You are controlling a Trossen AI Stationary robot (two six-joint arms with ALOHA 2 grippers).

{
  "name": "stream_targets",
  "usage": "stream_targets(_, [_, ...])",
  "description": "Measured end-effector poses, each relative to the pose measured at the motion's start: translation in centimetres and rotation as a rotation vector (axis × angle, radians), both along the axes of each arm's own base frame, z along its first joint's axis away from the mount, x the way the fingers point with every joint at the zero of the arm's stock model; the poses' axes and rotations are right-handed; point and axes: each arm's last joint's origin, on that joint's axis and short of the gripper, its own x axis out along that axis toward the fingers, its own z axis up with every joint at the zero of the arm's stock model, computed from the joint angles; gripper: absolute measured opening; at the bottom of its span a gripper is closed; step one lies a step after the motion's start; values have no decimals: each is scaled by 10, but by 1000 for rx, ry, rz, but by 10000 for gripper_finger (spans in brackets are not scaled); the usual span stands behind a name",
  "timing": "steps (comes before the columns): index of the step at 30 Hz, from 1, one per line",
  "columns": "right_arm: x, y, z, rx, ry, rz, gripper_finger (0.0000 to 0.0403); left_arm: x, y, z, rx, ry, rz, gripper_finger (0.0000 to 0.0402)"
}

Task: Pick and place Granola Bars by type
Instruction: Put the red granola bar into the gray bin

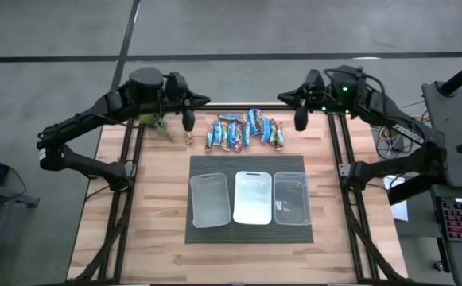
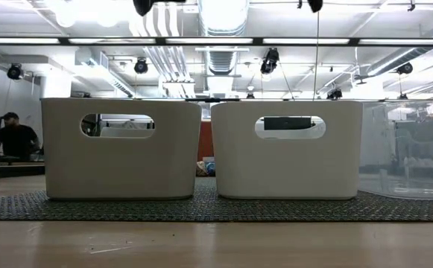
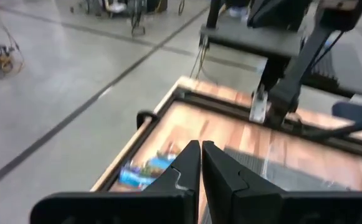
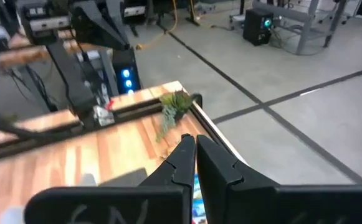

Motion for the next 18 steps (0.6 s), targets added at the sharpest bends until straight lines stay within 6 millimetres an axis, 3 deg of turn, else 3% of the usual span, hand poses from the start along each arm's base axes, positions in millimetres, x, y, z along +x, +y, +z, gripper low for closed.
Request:
stream_targets(9, [22,-10,-16,-47,93,27,8,6,3,-11,-18,84,-4,0])
stream_targets(18, [27,-12,-21,-14,107,22,8,5,3,-11,3,90,-10,0])
